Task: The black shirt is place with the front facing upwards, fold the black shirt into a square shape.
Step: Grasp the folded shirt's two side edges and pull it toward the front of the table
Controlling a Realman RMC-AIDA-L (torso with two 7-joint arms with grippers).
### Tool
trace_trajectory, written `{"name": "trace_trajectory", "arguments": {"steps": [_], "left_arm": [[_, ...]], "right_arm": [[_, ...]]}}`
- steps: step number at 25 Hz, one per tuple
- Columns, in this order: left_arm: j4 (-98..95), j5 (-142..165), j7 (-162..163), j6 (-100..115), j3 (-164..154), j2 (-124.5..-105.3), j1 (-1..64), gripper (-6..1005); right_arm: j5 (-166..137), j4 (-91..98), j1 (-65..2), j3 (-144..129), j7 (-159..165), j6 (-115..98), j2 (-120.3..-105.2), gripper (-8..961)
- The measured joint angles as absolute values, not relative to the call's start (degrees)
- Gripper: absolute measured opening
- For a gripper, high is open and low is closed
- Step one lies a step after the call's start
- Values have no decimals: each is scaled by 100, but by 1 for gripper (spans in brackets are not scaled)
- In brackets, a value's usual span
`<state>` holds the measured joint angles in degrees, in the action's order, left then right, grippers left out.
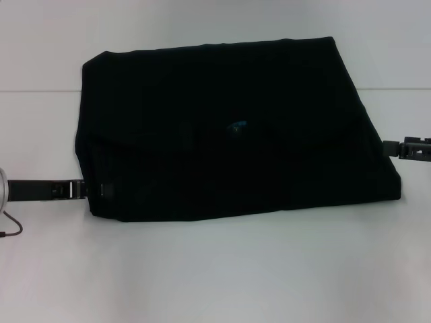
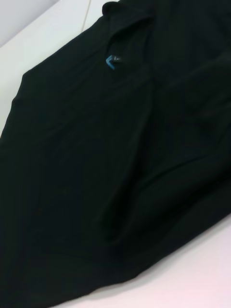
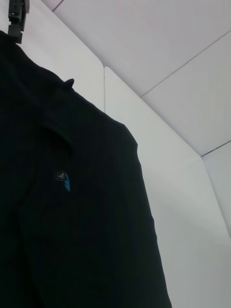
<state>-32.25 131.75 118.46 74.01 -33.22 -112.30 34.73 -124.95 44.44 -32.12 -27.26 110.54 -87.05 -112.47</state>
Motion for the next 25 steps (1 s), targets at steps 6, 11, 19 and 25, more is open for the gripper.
{"name": "trace_trajectory", "arguments": {"steps": [6, 11, 19, 25], "left_arm": [[-3215, 13205, 11941, 7296, -3373, -11246, 3472, 431], [-3180, 13214, 11971, 7193, -3400, -11256, 3448, 634], [-3164, 13219, 11962, 7294, -3468, -11320, 3486, 663], [-3178, 13219, 11957, 7275, -3835, -11339, 3515, 654]], "right_arm": [[-12498, 4420, -3200, -2726, 11015, -8712, -11250, 924], [-12499, 4398, -3198, -2724, 10922, -8715, -11283, 923], [-12499, 4383, -3216, -2727, 10908, -8719, -11300, 923], [-12498, 4383, -3212, -2733, 10907, -8719, -11303, 923]]}}
